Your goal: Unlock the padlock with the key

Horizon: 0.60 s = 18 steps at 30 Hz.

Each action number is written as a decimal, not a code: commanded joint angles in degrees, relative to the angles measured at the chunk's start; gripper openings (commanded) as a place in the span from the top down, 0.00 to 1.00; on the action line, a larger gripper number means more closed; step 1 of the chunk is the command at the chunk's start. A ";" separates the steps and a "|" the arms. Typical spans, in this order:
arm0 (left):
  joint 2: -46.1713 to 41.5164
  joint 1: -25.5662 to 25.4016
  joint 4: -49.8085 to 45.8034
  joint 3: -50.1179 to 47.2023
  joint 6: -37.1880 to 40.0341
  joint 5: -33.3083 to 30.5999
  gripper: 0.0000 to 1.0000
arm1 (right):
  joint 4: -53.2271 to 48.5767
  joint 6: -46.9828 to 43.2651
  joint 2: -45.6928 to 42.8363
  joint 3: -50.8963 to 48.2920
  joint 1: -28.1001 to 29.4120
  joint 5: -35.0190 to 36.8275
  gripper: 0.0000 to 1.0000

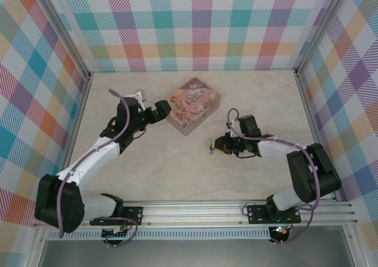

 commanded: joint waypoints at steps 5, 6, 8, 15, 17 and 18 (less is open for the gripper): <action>-4.89 1.59 -5.19 -4.46 -0.07 -2.95 0.00 | -2.86 2.51 3.81 -1.73 2.59 -0.55 0.88; -5.18 1.71 -5.46 -4.79 -0.09 -2.99 0.00 | -2.87 2.40 4.41 -1.74 2.57 -0.30 0.88; -5.49 2.12 -6.09 -5.00 0.17 -3.19 0.00 | -2.99 1.90 5.33 -1.57 2.62 0.04 0.86; -6.82 3.36 -10.62 -3.52 2.91 -5.10 0.00 | -10.49 -4.46 0.16 0.52 1.48 7.90 0.57; -7.78 3.47 -12.17 -2.95 4.17 -6.72 0.00 | -14.41 -6.89 -3.15 1.67 0.55 11.65 0.54; -8.46 3.47 -12.91 -2.79 4.91 -7.83 0.00 | -16.46 -8.07 -5.16 2.20 -0.02 14.01 0.51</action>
